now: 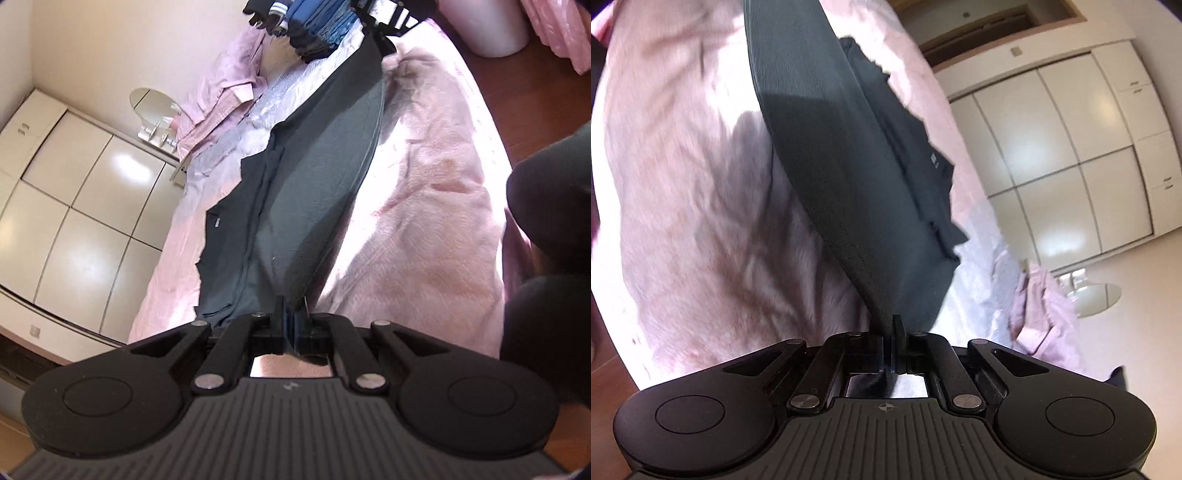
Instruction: Fold clothes
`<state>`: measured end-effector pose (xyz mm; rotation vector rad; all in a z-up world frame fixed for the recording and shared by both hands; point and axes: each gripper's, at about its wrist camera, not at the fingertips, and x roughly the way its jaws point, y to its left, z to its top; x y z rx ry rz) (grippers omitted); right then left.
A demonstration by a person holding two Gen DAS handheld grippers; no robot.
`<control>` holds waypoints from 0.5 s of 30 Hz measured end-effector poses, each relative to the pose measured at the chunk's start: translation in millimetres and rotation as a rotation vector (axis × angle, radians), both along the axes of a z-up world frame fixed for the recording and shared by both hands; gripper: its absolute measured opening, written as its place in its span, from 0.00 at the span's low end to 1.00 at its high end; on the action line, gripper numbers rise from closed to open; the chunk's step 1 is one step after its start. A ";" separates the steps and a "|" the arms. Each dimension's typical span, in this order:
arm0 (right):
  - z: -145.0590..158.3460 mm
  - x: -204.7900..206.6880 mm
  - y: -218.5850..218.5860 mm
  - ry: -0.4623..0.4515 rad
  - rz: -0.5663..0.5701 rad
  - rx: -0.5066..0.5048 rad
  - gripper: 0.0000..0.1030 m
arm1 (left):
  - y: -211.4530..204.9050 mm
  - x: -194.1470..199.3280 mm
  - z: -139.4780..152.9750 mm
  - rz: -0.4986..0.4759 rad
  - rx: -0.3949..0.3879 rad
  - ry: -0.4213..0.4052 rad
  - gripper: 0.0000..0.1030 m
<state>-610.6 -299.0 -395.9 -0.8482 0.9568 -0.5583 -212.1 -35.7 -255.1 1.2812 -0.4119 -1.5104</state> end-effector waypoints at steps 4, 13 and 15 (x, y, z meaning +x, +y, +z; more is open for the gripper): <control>24.2 -6.1 44.8 -0.011 0.049 -0.018 0.01 | 42.4 1.8 16.4 0.004 0.010 0.017 0.02; 65.5 -58.4 177.8 -0.035 0.061 0.026 0.01 | 161.5 -12.7 33.5 0.005 0.072 0.071 0.02; 69.5 -67.2 205.9 -0.049 0.060 0.039 0.01 | 183.2 -15.0 34.4 0.002 0.098 0.097 0.02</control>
